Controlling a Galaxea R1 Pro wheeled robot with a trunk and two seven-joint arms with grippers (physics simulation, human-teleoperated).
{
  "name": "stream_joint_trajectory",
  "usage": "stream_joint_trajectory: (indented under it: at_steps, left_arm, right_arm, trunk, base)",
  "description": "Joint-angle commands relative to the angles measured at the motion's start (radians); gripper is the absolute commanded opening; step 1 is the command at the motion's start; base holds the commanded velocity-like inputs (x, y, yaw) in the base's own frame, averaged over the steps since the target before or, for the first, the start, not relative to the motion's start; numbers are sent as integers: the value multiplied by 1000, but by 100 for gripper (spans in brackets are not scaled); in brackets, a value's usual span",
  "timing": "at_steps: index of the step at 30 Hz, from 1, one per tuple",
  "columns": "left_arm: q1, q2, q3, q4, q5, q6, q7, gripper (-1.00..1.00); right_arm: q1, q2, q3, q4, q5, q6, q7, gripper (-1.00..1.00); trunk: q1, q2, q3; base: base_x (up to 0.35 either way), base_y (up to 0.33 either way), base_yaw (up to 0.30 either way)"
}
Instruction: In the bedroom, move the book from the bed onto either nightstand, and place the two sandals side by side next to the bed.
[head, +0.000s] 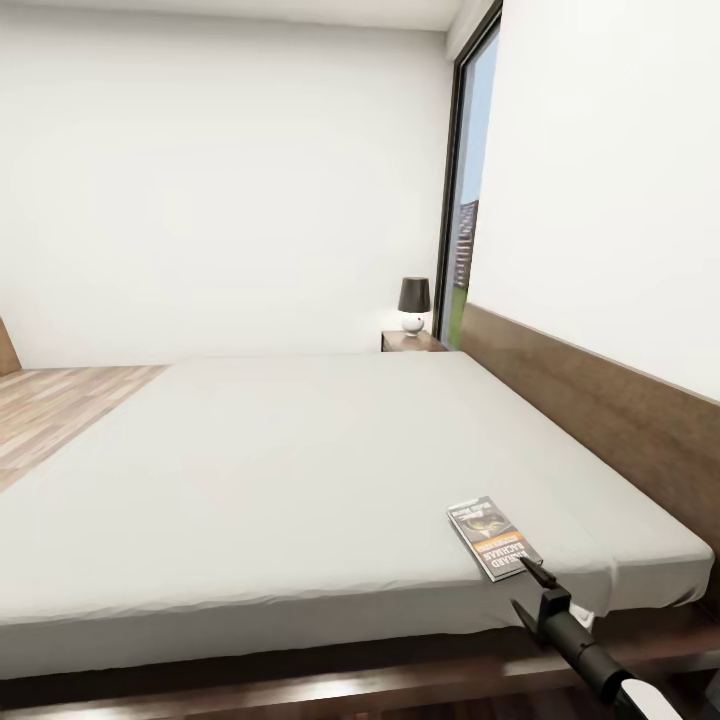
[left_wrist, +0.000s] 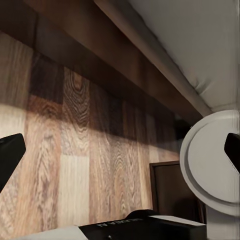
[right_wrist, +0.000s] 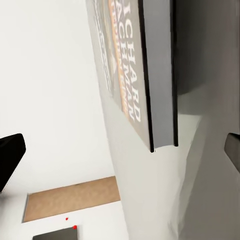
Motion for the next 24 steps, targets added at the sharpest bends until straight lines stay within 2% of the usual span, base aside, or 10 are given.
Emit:
stream_joint_trajectory:
  at_steps: [1,12,24]
  left_arm:
    - [0,0,-8,0,8,-6,-8,100]
    - [0,2,-9,0,6,-6,-44,100]
    - [0,2,-9,1,6,-6,-50,100]
  right_arm:
    - [0,0,-4,7,-7,8,5,100]
    - [0,1,-8,38,-12,-6,56,100]
    - [1,1,-7,41,-4,-19,64,100]
  trunk:
    - [0,0,-1]
    - [0,0,-1]
    - [0,0,-1]
  base:
    - [0,0,0]
    - [0,0,0]
    - [0,0,0]
